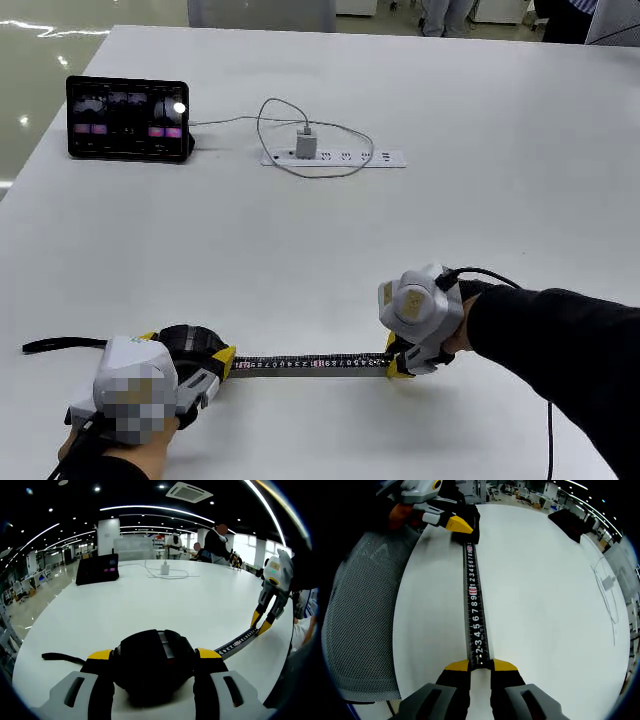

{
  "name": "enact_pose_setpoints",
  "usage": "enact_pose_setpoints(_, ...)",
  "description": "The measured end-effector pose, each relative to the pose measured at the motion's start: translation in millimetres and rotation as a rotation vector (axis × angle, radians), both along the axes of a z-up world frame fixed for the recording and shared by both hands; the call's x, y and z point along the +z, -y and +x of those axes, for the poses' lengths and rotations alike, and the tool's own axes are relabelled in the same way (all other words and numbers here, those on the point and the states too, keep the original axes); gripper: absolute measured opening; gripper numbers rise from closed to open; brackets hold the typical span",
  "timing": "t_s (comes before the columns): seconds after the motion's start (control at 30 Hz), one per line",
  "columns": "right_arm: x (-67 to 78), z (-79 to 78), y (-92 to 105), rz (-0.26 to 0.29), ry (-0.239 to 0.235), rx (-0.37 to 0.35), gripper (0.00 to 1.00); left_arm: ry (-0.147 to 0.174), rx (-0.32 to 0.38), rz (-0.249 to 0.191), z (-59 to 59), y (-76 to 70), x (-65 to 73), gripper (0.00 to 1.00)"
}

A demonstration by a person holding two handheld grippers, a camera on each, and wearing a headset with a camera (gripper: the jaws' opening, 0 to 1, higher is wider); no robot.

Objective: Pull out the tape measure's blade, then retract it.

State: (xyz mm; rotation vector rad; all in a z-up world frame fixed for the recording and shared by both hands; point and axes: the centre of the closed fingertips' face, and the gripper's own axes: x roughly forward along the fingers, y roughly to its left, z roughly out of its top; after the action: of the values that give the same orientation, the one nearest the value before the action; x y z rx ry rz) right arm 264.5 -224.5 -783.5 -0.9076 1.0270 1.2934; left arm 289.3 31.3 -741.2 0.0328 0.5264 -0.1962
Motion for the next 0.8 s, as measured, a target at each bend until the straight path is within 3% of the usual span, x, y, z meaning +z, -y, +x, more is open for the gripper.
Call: enact_pose_setpoints(0.8, 1.2, -0.3, -3.9, 0.0, 0.0, -0.014, 0.11, 0.001, -0.001, -0.002, 0.0, 0.6, 0.1, 0.59)
